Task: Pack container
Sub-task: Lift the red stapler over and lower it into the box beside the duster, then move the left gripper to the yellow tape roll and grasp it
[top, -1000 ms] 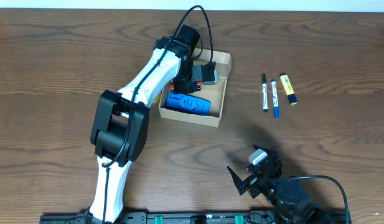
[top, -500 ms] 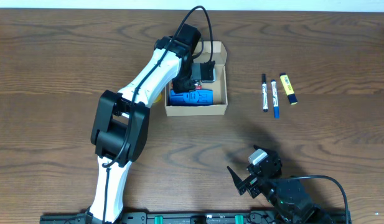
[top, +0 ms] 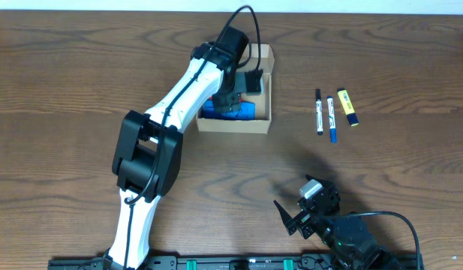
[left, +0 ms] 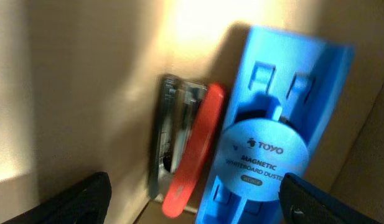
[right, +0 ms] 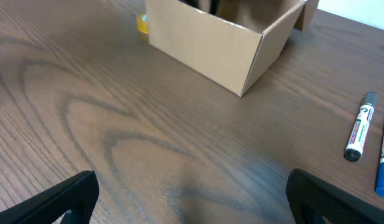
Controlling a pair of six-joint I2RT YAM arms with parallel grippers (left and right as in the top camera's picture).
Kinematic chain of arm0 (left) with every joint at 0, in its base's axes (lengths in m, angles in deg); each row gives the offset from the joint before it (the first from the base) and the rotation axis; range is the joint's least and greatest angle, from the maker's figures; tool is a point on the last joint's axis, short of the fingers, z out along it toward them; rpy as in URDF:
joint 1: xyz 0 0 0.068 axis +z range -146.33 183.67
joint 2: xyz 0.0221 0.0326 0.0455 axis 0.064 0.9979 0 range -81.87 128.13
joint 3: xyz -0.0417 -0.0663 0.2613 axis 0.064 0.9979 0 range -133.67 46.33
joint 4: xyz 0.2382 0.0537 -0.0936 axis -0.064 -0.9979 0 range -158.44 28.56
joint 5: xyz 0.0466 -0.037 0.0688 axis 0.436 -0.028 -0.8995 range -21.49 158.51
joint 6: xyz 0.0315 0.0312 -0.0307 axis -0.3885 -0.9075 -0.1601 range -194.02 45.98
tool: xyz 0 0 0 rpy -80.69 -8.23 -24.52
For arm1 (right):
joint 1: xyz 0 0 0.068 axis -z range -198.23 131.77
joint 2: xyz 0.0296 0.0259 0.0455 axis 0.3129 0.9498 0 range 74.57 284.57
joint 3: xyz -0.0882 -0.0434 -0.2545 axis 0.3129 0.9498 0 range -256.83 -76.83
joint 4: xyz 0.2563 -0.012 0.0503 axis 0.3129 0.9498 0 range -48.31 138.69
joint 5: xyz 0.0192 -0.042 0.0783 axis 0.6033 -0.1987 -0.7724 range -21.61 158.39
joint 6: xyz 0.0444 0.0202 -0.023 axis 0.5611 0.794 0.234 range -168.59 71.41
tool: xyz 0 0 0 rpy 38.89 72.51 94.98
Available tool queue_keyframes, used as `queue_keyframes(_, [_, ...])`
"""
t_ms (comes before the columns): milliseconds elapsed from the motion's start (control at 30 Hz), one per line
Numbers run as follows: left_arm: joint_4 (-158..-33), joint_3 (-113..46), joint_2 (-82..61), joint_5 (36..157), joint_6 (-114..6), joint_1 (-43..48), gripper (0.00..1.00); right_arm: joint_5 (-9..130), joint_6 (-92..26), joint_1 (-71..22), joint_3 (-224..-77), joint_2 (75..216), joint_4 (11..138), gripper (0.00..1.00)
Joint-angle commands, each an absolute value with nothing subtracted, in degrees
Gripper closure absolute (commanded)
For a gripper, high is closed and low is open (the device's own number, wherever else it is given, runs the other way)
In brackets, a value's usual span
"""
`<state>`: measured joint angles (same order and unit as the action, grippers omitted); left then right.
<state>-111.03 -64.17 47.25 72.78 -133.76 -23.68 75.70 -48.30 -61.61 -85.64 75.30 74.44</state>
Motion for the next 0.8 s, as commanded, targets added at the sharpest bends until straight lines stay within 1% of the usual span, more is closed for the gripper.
queue_keyframes(0, [-111.29, -69.96, 45.98, 72.32, -127.58, -23.62, 0.14, 75.85, -49.06, -62.42, -85.47, 74.91, 74.49, 0.01])
queue_keyframes(100, [-112.07, -73.76, 45.11, 72.34, -122.61, -23.64, 0.14, 75.85, -49.06, -62.42, -85.47, 74.91, 74.49, 0.01])
queue_keyframes(233, [-114.85, -78.68, 44.71, 72.28, -114.83, -23.64, 0.19, 75.85, -49.06, -62.42, -85.47, 74.91, 74.49, 0.01])
queue_keyframes(267, [-115.83, -80.06, 44.71, 72.28, -112.36, -23.64, 0.22, 75.85, -49.06, -62.42, -85.47, 74.91, 74.49, 0.01])
queue_keyframes(367, [-119.4, -83.9, 44.69, 72.3, -104.98, -23.64, 0.36, 75.85, -49.06, -62.42, -85.47, 74.91, 74.49, 0.01])
queue_keyframes(433, [-123.51, -86.7, 44.69, 72.01, -100.43, -23.64, 0.41, 75.85, -49.06, -62.42, -85.47, 74.91, 74.49, 0.01])
queue_keyframes(533, [-131.46, -90.15, 44.65, 68.21, -95.08, -23.64, 0.44, 75.85, -49.06, -62.42, -85.47, 74.91, 74.49, 0.01])
queue_keyframes(600, [-137.06, -92.03, 44.63, 65.2, -93.3, -23.62, 0.44, 75.85, -49.06, -62.42, -85.47, 74.91, 74.49, 0.01])
queue_keyframes(633, [-139.92, -93.02, 44.63, 63.75, -93.04, -23.53, 0.46, 75.85, -49.06, -62.42, -85.47, 74.91, 74.49, 0.01])
queue_keyframes(767, [-145.69, -94.68, 44.56, 61.85, -93.02, -22.55, 0.51, 75.85, -49.06, -62.42, -85.47, 74.91, 74.49, 0.01])
